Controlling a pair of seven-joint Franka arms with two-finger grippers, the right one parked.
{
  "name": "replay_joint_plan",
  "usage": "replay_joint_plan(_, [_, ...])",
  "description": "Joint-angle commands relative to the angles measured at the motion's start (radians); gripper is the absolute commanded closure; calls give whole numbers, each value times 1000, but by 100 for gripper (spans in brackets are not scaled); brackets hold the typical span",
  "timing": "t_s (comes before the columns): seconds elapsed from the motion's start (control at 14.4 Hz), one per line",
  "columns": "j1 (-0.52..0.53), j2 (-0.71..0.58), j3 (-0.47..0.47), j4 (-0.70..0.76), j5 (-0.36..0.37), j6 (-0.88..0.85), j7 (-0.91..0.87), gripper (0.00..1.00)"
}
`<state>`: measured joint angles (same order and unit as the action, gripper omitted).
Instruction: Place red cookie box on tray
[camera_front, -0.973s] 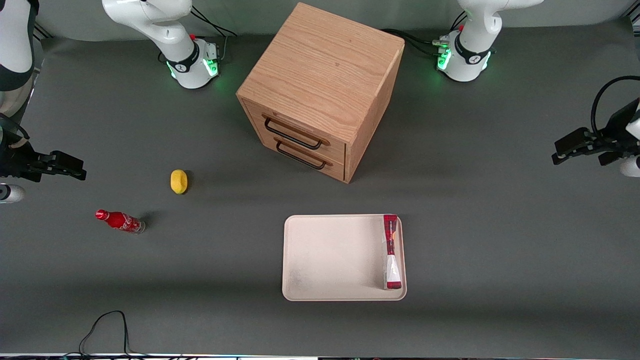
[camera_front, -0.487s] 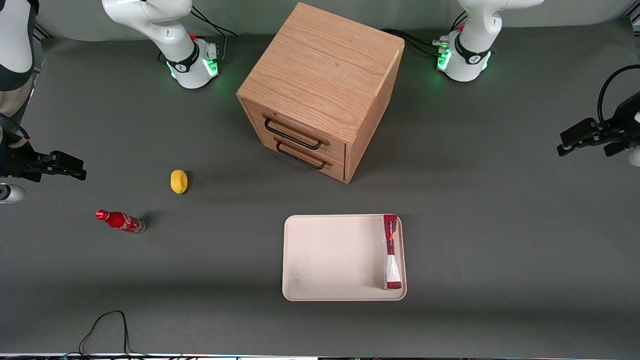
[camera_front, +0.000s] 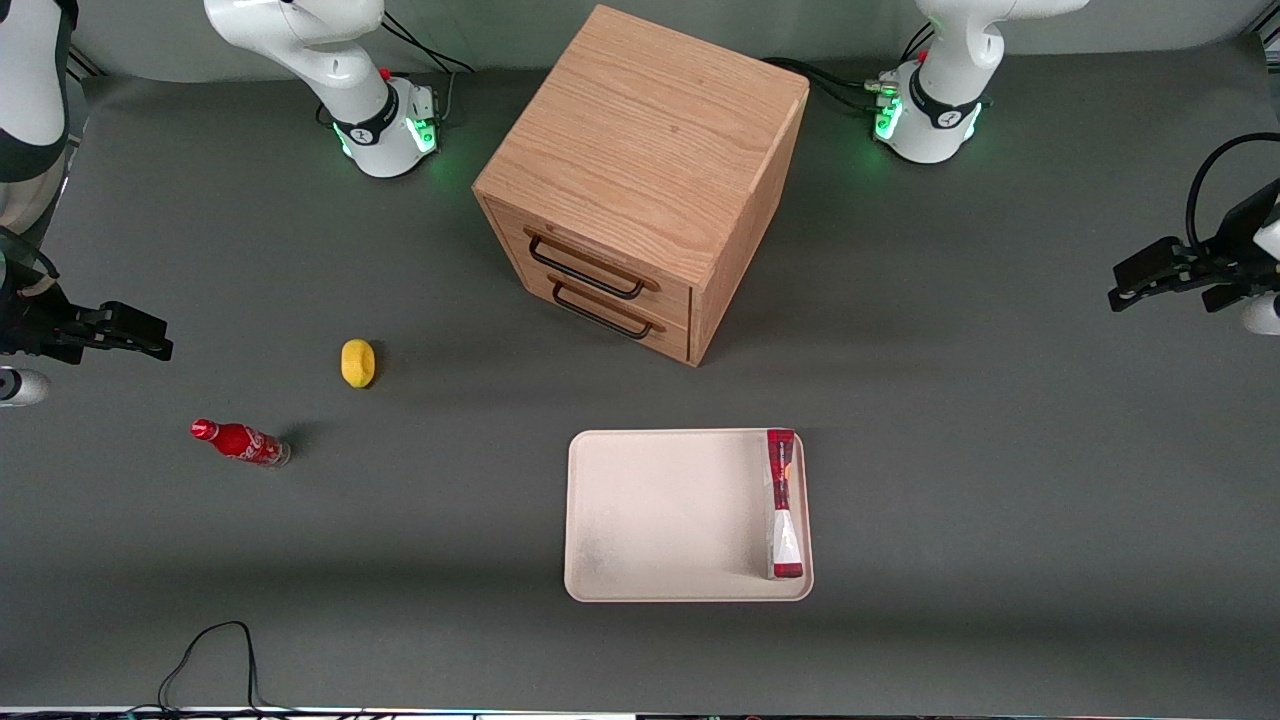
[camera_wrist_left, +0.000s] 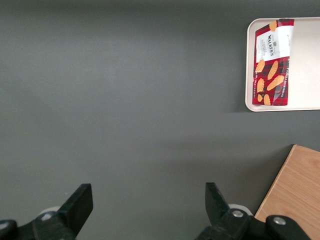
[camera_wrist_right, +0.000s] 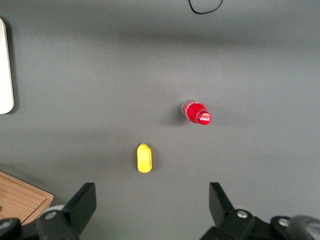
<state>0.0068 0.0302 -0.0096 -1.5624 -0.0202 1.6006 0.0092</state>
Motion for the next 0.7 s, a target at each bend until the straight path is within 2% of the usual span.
replay_joint_plan(0.0, [-7, -10, 6, -10, 42, -17, -5, 0])
replay_joint_plan(0.63, [-11, -13, 5, -7, 37, -70, -3, 0])
